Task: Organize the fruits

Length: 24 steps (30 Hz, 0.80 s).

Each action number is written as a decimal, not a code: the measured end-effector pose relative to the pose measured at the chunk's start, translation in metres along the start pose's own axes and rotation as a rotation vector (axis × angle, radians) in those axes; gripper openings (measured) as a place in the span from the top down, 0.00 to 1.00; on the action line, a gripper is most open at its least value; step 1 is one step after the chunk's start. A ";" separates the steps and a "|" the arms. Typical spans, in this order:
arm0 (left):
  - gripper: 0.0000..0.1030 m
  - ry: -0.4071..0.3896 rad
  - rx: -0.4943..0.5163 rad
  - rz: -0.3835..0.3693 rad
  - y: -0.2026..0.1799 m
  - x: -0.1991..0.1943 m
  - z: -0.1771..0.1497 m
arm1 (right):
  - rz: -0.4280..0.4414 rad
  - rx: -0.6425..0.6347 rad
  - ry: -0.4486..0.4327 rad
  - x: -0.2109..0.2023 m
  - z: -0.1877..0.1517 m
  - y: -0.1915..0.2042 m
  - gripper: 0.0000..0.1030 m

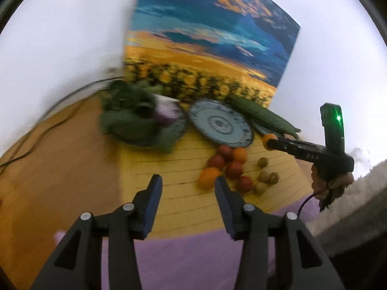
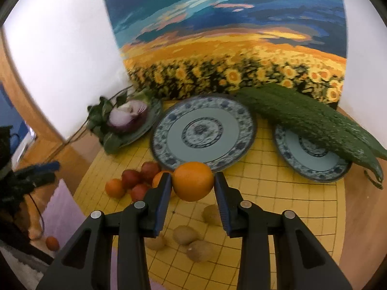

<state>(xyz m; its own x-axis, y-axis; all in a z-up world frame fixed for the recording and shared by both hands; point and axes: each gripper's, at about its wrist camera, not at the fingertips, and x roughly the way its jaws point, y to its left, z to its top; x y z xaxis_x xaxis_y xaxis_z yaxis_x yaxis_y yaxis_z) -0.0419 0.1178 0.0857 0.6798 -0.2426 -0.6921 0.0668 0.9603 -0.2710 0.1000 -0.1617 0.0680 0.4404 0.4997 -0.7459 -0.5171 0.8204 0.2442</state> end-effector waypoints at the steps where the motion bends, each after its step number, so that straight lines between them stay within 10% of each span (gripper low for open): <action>1: 0.54 -0.012 -0.014 0.012 0.006 -0.007 -0.002 | 0.003 -0.014 0.011 0.003 0.000 0.004 0.64; 19: 0.37 0.067 -0.133 0.032 0.032 -0.009 -0.030 | 0.004 -0.057 0.056 0.010 0.000 0.015 0.64; 24: 0.32 0.002 -0.237 0.326 0.005 -0.007 -0.026 | 0.018 -0.077 0.098 0.018 -0.001 0.017 0.64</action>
<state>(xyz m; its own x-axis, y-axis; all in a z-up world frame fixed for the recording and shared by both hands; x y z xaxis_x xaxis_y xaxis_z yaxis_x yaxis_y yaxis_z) -0.0652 0.1202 0.0715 0.6363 0.0689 -0.7684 -0.3228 0.9284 -0.1841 0.0985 -0.1389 0.0578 0.3582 0.4818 -0.7998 -0.5806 0.7858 0.2133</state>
